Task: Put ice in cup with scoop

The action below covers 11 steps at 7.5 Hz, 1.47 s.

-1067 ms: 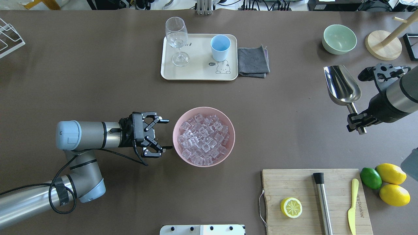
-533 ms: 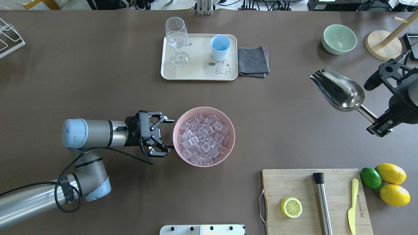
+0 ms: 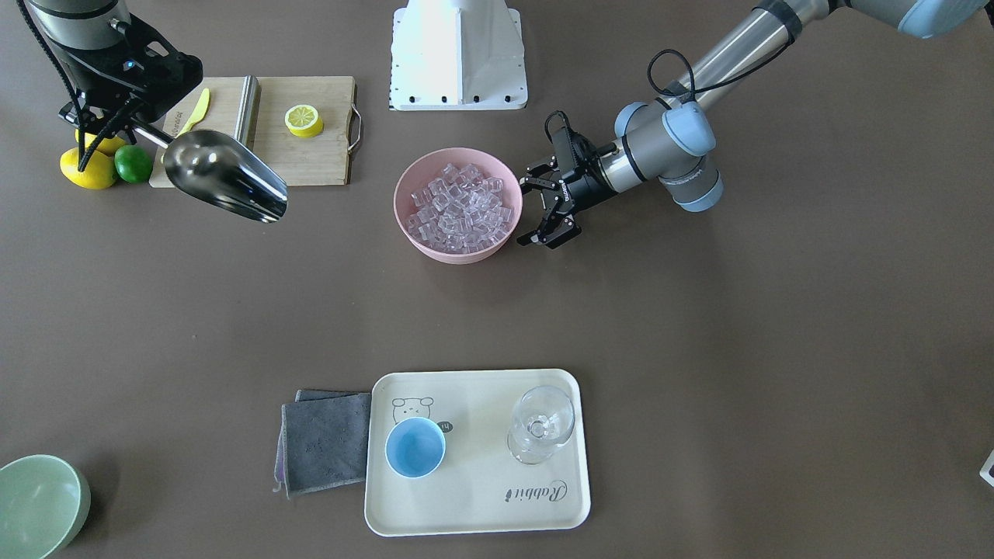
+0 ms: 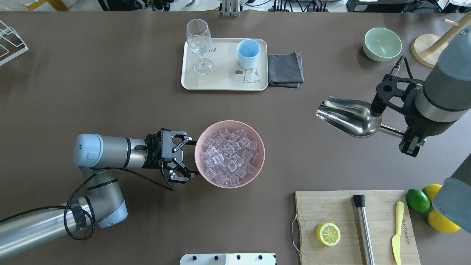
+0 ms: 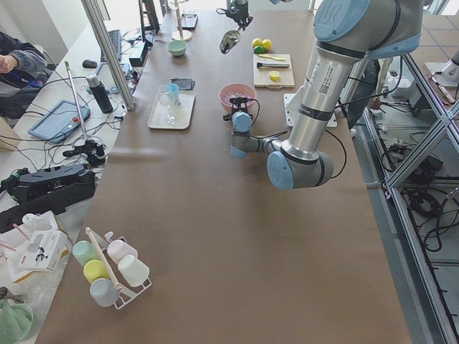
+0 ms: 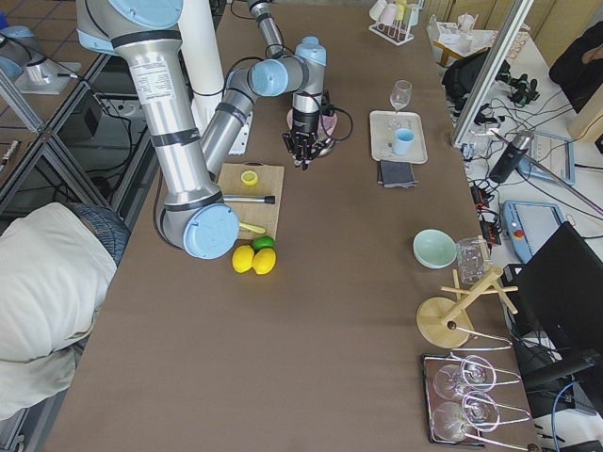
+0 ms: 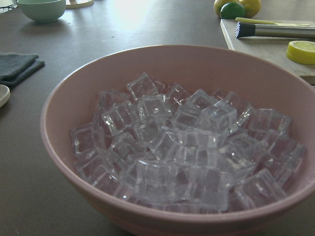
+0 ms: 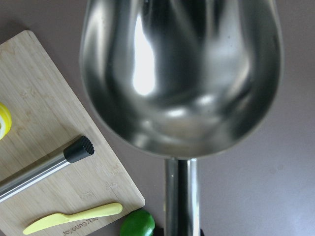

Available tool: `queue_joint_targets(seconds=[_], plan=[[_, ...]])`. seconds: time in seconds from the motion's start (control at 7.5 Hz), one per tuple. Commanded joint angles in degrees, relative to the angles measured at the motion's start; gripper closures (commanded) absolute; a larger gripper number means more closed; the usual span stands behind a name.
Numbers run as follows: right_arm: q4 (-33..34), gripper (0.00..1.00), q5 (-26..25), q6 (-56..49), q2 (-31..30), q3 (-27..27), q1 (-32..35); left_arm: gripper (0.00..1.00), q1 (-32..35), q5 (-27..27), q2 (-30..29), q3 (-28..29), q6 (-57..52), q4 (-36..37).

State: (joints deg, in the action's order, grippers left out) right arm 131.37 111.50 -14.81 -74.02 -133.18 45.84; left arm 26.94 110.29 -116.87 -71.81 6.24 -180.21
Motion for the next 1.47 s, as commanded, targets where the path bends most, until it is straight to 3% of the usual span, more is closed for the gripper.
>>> queue_joint_targets(seconds=[0.0,0.13,0.53,0.8,1.33], plan=[[6.3,1.0,-3.9,-5.7,6.7,1.9,-1.8,0.02,0.0,0.9,-0.5,-0.1,2.4,0.6],[6.4,1.0,-5.2,-8.2,8.0,2.8,-2.1,0.02,-0.1,1.1,-0.8,-0.1,2.4,0.8],[15.6,1.0,-8.8,-12.9,15.5,4.8,-5.2,0.02,-0.5,1.6,-0.9,-0.2,2.3,0.8],[20.9,1.0,-11.2,-17.6,20.9,9.6,-6.5,0.02,-0.5,1.6,-0.8,-0.1,2.3,0.8],[24.9,1.0,-13.0,-17.4,32.9,20.7,-10.6,0.02,-0.6,1.6,-0.8,-0.2,2.2,0.8]])
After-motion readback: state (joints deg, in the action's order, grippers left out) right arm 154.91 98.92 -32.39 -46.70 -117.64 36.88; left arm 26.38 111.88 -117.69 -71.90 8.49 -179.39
